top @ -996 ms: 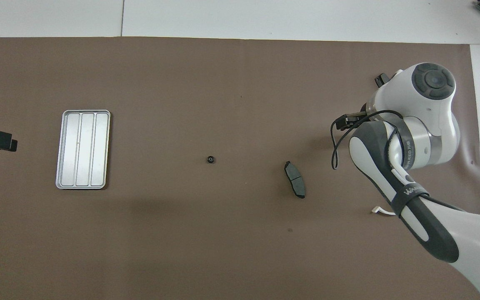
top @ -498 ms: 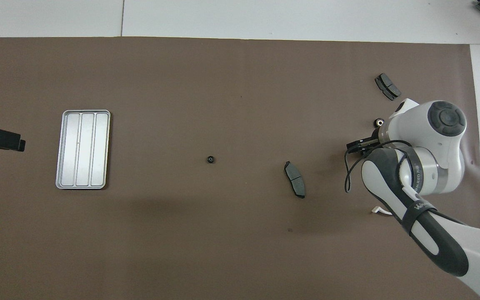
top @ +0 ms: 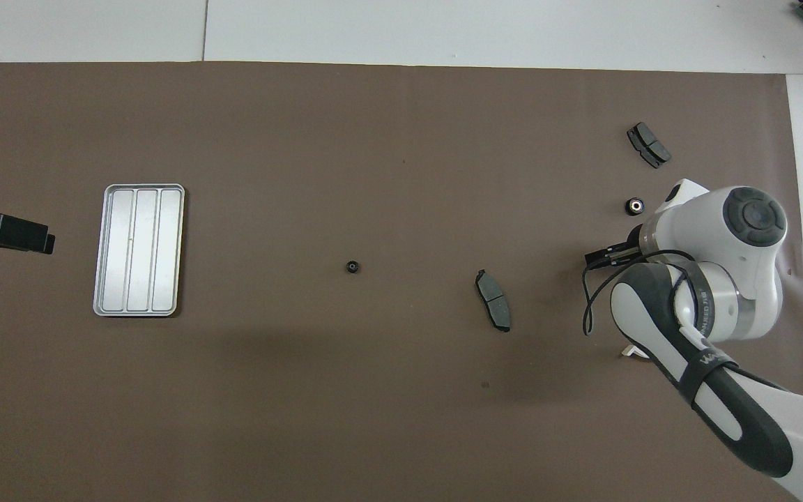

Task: Pick bearing gear from pile to tray
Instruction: 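Reach the left gripper to the center gear and grasp it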

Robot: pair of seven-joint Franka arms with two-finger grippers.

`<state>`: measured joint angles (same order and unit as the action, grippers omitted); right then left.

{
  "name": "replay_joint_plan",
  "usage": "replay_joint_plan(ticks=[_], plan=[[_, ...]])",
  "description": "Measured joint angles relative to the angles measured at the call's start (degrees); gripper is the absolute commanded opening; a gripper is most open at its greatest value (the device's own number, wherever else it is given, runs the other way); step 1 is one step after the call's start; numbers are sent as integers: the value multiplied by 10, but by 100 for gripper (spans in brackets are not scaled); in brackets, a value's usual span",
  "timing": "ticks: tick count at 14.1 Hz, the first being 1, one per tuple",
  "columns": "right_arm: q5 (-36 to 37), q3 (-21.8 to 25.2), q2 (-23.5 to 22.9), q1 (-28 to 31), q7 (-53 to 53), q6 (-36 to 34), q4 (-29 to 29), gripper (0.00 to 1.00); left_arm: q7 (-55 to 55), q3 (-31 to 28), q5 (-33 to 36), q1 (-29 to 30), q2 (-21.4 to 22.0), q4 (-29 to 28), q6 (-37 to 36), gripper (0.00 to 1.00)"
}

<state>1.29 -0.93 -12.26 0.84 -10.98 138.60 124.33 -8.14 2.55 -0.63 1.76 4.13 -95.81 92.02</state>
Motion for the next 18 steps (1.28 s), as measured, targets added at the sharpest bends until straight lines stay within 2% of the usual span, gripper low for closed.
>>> replay_joint_plan(ticks=[3, 10, 15, 18], plan=[[-22, 0, 0, 4, -17, 17, 12, 90, 0, 3, 0, -4, 1, 0, 0, 100], [-32, -1, 0, 4, -20, 40, 21, 77, -3, 7, 0, -15, 4, 0, -9, 100], [-32, -1, 0, 3, -20, 44, 24, 72, -7, 11, 0, -17, 5, 0, 3, 100], [-32, -1, 0, 3, -20, 47, 25, 67, 80, 13, 0, -60, 3, -4, 11, 100]])
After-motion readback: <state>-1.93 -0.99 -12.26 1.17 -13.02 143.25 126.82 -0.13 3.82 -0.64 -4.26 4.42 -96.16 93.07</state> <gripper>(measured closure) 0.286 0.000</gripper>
